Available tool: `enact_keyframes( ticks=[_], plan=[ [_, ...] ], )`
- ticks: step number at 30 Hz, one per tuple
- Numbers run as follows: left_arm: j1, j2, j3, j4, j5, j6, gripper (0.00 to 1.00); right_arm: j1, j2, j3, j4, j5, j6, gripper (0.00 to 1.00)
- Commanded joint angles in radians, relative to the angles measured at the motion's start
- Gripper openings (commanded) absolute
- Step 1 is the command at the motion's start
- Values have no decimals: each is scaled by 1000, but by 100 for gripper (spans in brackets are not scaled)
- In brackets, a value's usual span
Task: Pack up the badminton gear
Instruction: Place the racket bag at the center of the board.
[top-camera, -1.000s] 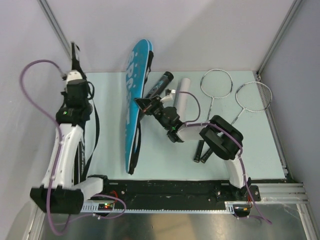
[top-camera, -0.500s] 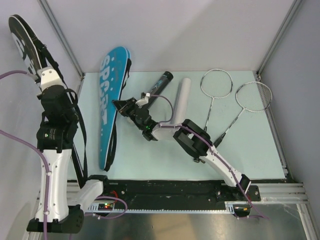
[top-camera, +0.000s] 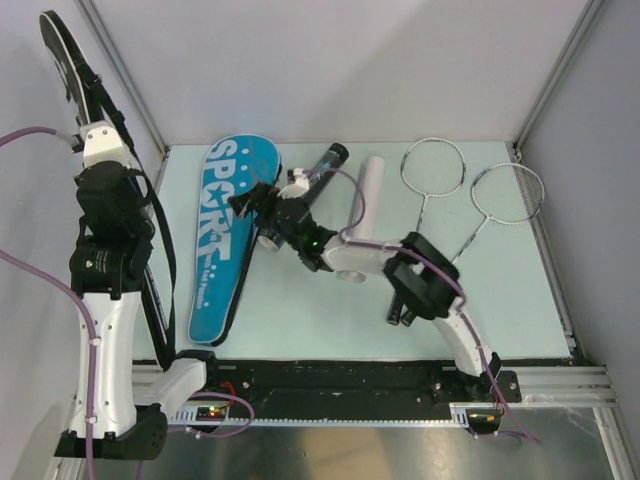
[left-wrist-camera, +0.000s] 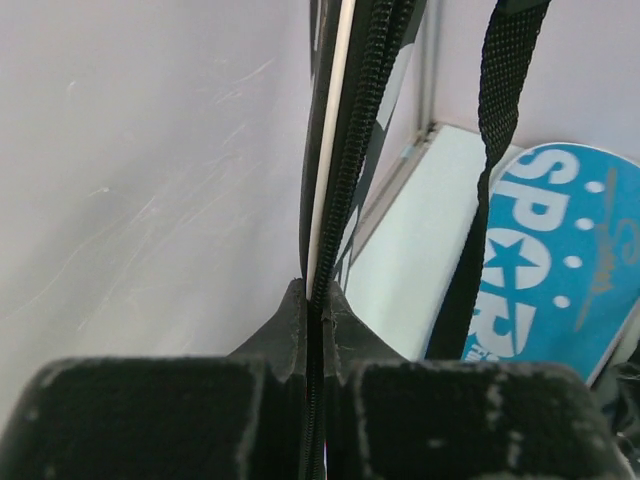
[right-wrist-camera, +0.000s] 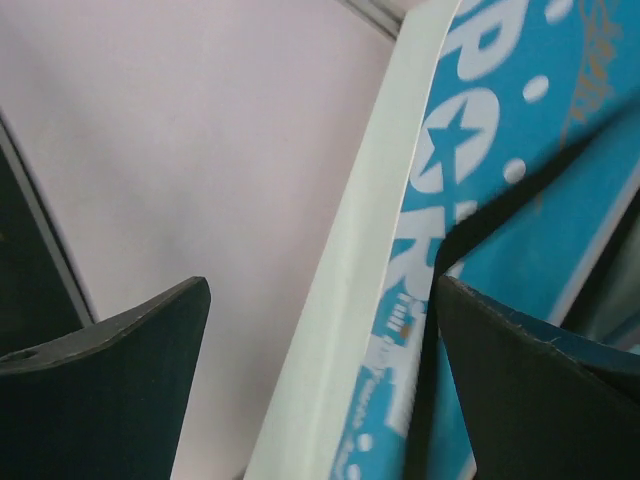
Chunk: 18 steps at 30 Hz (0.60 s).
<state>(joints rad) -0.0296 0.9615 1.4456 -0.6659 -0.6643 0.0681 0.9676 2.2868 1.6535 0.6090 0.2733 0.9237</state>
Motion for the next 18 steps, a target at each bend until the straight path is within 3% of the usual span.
enact_keyframes(
  ticks=[1,8,12,18],
  plan=[
    [-9,-18,31,51,174,-36,0,-48,-294,-105,-158,8,-60,99],
    [-95,30,8,15,262,-76,0,-184,-541,-286,-521,-193,-48,99],
    [-162,78,16,10,297,-133,0,-207,-688,-383,-677,-145,-175,100],
    [-199,188,37,12,393,-267,0,-212,-900,-550,-709,-154,-262,99]
  ],
)
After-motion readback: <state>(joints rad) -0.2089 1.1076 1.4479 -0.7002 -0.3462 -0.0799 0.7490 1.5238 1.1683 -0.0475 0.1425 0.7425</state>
